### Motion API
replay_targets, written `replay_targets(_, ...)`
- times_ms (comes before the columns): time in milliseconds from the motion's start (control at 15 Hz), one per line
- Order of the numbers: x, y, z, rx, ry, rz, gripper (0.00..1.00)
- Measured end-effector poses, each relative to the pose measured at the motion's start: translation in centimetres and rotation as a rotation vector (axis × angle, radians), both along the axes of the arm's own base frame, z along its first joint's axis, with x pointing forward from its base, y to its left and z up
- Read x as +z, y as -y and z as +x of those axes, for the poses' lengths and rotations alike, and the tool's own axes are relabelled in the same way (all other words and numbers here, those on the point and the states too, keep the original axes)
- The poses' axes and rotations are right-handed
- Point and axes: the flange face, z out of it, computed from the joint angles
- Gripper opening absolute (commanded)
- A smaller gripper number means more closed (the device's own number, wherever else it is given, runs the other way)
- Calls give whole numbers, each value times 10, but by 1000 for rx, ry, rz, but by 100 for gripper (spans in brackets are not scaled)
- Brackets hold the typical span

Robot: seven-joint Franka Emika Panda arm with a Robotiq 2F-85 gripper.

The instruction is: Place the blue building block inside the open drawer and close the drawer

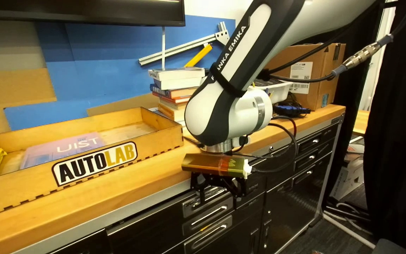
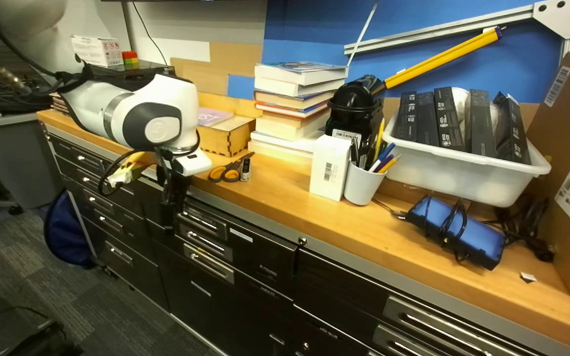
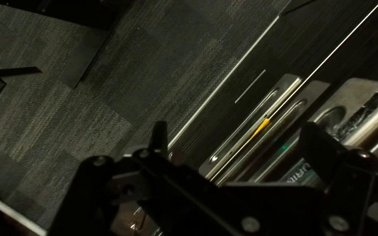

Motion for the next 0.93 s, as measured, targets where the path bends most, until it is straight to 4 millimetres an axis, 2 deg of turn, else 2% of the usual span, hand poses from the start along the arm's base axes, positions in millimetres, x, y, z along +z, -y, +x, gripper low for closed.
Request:
replay_targets(267,-6,-5,-6,-108,33,-110,100)
replay_targets(467,6,-16,-12,-115,76,-108,100)
replay_targets(600,34,-29,-21,-53,123,-90,100)
replay_targets(800,91,-55,-43,92,190,-66,100)
replay_targets(933,132,-73,-61,202,177,-32,100)
